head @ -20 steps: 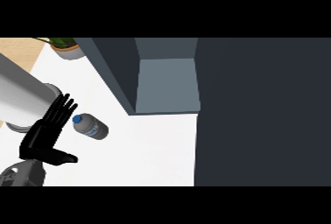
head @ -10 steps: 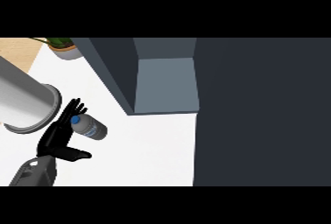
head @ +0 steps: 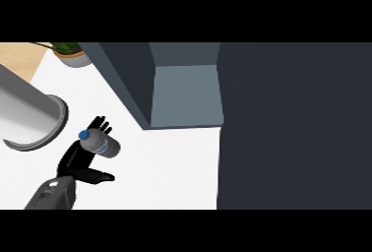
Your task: Pick up the bottled water, place it into the cabinet and close the cabinet
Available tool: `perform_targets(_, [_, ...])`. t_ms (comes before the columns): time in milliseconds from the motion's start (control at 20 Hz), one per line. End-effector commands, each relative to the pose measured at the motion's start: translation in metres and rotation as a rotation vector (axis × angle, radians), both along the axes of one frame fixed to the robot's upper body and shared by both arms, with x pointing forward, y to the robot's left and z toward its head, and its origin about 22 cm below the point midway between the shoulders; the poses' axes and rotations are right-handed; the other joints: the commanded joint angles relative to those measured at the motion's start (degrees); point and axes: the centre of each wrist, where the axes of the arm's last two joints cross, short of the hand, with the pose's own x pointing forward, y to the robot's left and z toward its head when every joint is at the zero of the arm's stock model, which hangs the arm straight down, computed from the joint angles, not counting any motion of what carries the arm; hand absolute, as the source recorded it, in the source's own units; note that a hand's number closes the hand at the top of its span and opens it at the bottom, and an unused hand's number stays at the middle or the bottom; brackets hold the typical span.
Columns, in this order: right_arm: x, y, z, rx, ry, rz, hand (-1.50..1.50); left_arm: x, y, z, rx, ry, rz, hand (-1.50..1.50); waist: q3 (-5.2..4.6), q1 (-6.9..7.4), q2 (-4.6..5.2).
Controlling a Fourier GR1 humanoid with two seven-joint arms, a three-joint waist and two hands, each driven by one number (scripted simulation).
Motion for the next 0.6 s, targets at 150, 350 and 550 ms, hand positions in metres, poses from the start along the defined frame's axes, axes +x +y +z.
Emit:
perform_targets(150, [-0.012,0.001,0.024,0.006,-0.03,0.0,-1.5,-0.01,-0.013,-0.016,-0.181,-0.059,0.007,1.5,-0.01,0.03,-0.01])
perform_targets(350, [-0.009,0.003,0.018,0.015,-0.043,-0.018,-1.5,0.008,-0.017,-0.009,-0.231,-0.046,0.01,1.5,-0.11,-0.6,0.36])
perform_targets(550, [-0.01,0.004,0.022,0.015,-0.04,0.007,-1.5,0.001,-0.023,-0.015,-0.267,-0.054,-0.021,1.5,-0.05,0.29,0.25])
